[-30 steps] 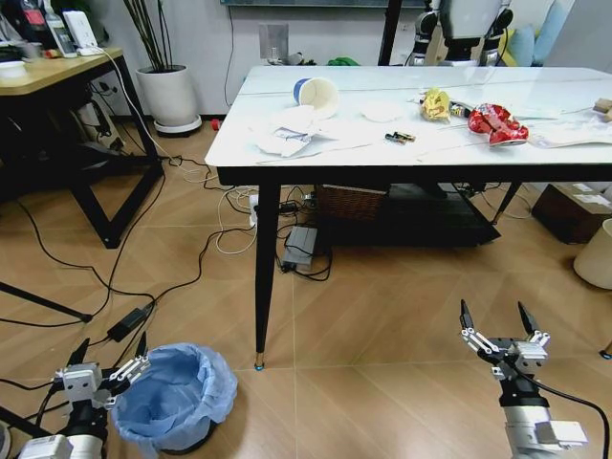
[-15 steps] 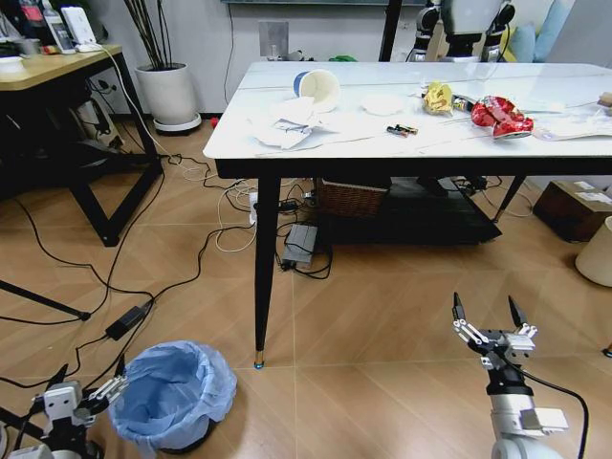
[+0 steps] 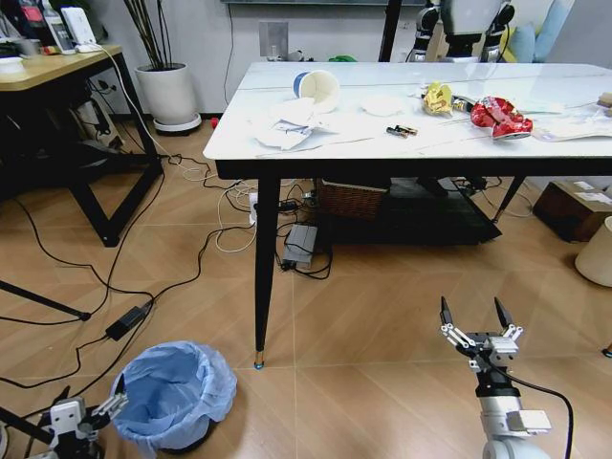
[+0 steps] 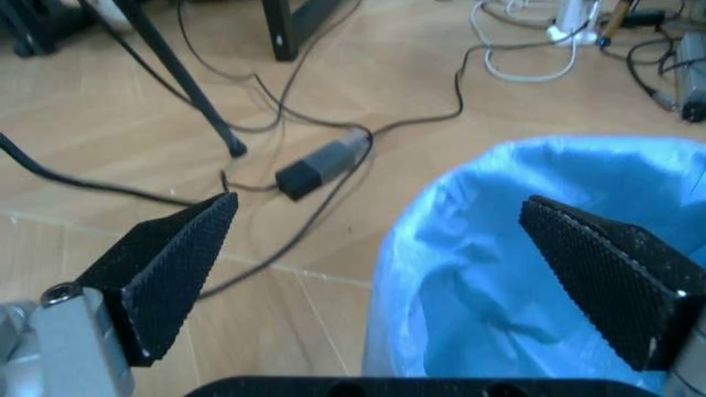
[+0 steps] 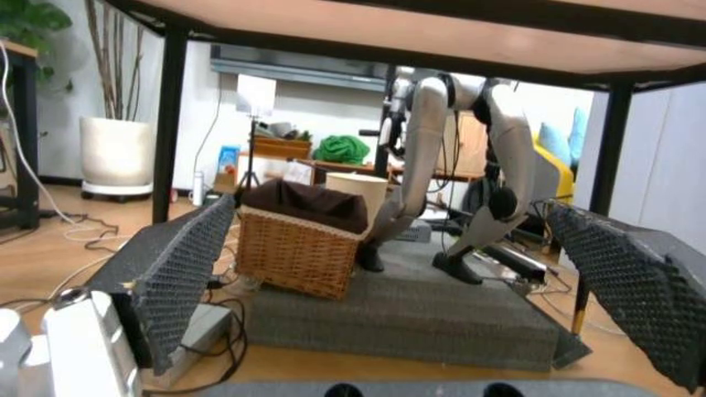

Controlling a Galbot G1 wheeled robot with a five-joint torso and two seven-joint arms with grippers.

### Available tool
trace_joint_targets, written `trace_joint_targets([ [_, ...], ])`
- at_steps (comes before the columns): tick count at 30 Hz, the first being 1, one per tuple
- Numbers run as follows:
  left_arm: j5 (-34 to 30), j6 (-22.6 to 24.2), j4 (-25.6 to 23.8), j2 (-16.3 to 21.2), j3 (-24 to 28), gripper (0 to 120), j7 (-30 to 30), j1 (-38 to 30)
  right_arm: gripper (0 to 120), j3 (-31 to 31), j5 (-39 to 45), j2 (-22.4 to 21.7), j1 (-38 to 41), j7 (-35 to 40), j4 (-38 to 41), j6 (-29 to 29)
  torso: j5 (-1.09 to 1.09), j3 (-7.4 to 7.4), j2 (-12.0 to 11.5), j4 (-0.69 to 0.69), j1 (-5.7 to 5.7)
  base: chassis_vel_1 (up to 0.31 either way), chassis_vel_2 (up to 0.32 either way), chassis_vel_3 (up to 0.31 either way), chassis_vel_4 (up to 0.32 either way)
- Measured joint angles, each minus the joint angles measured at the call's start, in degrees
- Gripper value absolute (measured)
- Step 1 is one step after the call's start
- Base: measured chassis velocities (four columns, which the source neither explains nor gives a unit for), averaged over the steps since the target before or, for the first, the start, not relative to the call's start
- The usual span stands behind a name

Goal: Pick up the trash bin and place the trash from the table into it.

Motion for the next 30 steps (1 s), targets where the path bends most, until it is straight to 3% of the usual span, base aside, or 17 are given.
trace_joint_targets([
  [17,-0.95,3.03,5.78,0.10,2.22,97,0.06,-4.45,100,-0.05,-0.05,-0.02,-0.30,0.13,0.59,-1.17,0.01,0.12,0.16,0.00,0.03,0.000,0.000,0.000,0.000],
  [30,-2.70,4.27,6.45,-0.18,2.37,49,0.40,-5.06,100,0.02,0.01,-0.03,-0.72,0.21,1.36,-1.41,0.03,0.16,0.22,0.00,0.04,0.000,0.000,0.000,0.000],
])
